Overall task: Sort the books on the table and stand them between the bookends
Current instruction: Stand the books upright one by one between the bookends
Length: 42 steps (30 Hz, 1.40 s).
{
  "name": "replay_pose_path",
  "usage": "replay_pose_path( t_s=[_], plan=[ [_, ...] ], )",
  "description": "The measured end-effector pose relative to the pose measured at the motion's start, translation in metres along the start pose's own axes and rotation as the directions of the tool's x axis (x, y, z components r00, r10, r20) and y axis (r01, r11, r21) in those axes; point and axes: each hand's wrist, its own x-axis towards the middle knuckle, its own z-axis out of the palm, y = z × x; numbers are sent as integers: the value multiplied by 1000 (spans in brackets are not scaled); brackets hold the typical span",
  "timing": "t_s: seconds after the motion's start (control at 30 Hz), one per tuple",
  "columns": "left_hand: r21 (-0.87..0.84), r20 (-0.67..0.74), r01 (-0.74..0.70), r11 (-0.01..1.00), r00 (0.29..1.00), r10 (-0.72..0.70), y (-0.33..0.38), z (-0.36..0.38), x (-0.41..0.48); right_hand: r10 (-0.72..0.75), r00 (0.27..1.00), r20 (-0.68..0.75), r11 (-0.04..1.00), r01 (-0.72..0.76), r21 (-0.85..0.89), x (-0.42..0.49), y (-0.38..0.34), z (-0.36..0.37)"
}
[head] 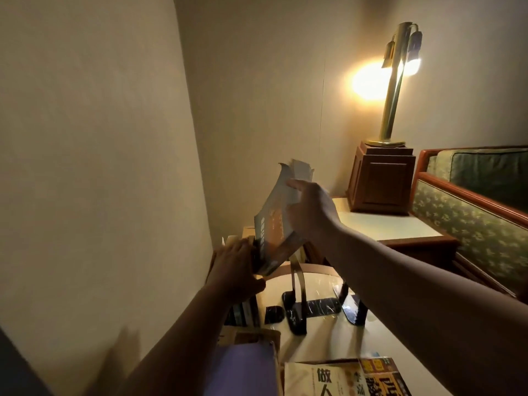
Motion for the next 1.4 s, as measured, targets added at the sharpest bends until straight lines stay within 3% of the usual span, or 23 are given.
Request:
replay_pose_path(
  t_s=[0.33,0.43,0.7,0.8,0.93,1.03,1.1,1.2,1.3,1.4],
  plan=[
    [-30,-35,-134,991,990,133,-4,2,2,165,950,263,986,-167,-16,-14,15,59],
    [-148,-3,-89,985,996,90,-4,-3,-2,210,929,304,976,-218,-8,-12,17,68],
    [13,129,-19,1000,992,17,-10,4,11,310,894,323,940,-339,37,-22,25,85],
    [80,70,-22,997,997,16,-16,10,10,325,896,302,928,-364,82,-22,34,92],
    [-17,23,7,1000,1000,-6,-21,3,-1,290,888,357,913,-369,175,-34,45,100],
    [-40,69,-15,999,997,18,-27,0,-6,259,804,535,690,-542,481,-66,47,101],
    [-35,89,-36,999,995,38,-29,-3,-7,255,793,554,576,-585,571,-82,57,105],
    [-97,71,-31,995,997,38,-27,-7,-8,291,758,583,567,-628,533,-93,79,120],
    [-134,74,-13,991,997,24,-23,-10,-9,359,640,679,508,-744,433,-95,88,122],
    [-113,110,14,993,994,-2,-18,-11,-10,294,591,751,561,-743,365,-97,96,120]
  ],
)
